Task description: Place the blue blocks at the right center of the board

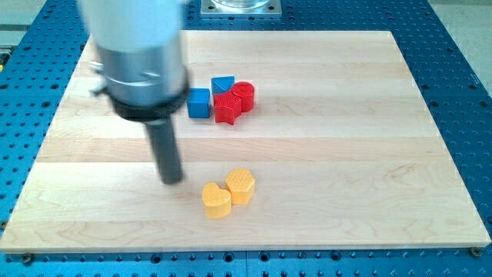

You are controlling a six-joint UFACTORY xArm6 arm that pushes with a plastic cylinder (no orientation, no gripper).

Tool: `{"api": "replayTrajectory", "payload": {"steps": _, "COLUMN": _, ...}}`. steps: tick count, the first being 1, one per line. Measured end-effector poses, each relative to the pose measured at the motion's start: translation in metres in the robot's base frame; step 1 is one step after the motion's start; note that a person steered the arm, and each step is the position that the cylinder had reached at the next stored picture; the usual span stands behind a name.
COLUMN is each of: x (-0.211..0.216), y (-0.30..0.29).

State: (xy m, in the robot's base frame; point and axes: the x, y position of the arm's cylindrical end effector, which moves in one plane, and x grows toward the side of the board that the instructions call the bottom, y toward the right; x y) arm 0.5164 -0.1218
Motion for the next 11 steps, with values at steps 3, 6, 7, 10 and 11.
{"api": "replayTrajectory", "payload": {"steps": 3, "x": -0.134, "y": 0.043}}
{"api": "replayTrajectory", "payload": {"steps": 6, "x": -0.213, "y": 0.157}}
{"api": "replayTrajectory", "payload": {"steps": 7, "x": -0.224, "y": 0.207}}
{"api": "replayTrajectory", "payload": {"steps": 10, "x": -0.189, "y": 0.336}}
{"api": "replayTrajectory", "payload": {"steps": 11, "x": -0.166, "y": 0.348}}
